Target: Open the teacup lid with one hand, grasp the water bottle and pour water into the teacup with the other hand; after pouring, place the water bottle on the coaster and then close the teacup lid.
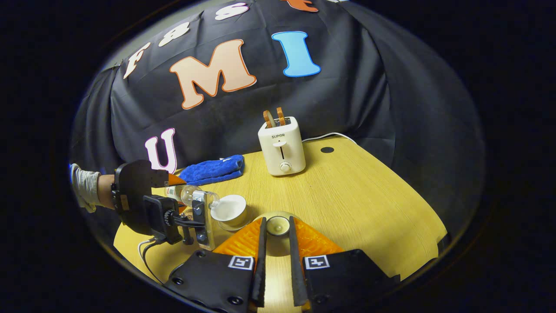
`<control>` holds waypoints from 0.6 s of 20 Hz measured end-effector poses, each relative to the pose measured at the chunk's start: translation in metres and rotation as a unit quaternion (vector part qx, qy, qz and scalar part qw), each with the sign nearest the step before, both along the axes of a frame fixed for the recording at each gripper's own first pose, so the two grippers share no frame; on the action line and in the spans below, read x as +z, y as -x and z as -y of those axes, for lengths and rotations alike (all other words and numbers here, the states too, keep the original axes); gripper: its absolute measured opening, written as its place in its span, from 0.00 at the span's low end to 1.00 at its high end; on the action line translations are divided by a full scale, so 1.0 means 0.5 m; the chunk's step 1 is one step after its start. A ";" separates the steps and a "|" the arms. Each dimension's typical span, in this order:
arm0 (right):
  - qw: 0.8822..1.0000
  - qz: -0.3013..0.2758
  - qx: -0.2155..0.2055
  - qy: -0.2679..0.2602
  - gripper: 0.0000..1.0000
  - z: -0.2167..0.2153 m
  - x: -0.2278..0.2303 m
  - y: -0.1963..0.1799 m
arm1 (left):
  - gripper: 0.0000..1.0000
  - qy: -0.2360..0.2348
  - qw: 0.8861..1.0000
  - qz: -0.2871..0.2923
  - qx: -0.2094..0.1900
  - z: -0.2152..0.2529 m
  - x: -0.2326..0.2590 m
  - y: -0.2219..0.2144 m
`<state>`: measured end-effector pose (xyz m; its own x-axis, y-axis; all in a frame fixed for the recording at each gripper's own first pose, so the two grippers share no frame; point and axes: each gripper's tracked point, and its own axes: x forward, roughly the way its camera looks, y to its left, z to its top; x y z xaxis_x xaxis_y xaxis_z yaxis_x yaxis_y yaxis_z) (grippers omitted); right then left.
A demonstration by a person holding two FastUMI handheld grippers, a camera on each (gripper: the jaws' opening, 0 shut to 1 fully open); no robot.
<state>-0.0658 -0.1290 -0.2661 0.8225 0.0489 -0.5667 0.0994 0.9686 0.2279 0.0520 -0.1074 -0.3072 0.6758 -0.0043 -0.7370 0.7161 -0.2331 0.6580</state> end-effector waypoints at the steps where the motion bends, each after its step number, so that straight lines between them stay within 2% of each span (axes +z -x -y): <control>1: 1.000 0.000 -0.001 -0.003 0.28 0.000 -0.002 0.001 | 0.67 -0.010 1.000 -0.004 0.002 -0.004 0.000 0.001; 2: 1.000 0.000 -0.003 -0.005 0.30 0.003 -0.002 0.001 | 0.67 -0.016 1.000 -0.005 -0.002 -0.002 0.002 -0.002; 3: 1.000 0.000 -0.004 -0.008 0.27 0.004 -0.005 0.001 | 0.67 -0.024 1.000 -0.006 -0.005 -0.001 0.004 -0.002; 6: 1.000 0.003 -0.007 -0.016 0.31 0.003 -0.008 -0.004 | 0.67 -0.049 0.999 -0.008 -0.017 -0.003 0.014 -0.001; 7: 1.000 0.004 -0.008 -0.018 0.28 0.008 -0.006 -0.003 | 0.67 -0.057 0.998 -0.007 -0.021 -0.005 0.018 -0.002; 10: 1.000 0.006 -0.009 -0.024 0.31 0.008 -0.010 -0.007 | 0.67 -0.079 0.996 -0.007 -0.030 -0.004 0.030 -0.005; 12: 1.000 0.005 -0.009 -0.024 0.28 0.013 -0.014 -0.005 | 0.67 -0.091 0.995 -0.008 -0.036 -0.002 0.034 -0.007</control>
<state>-0.0631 -0.1353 -0.2731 0.8287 0.0604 -0.5564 0.1150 0.9545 0.2750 0.0556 -0.1064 -0.2901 0.6674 0.0822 -0.7402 0.7030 -0.3977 0.5896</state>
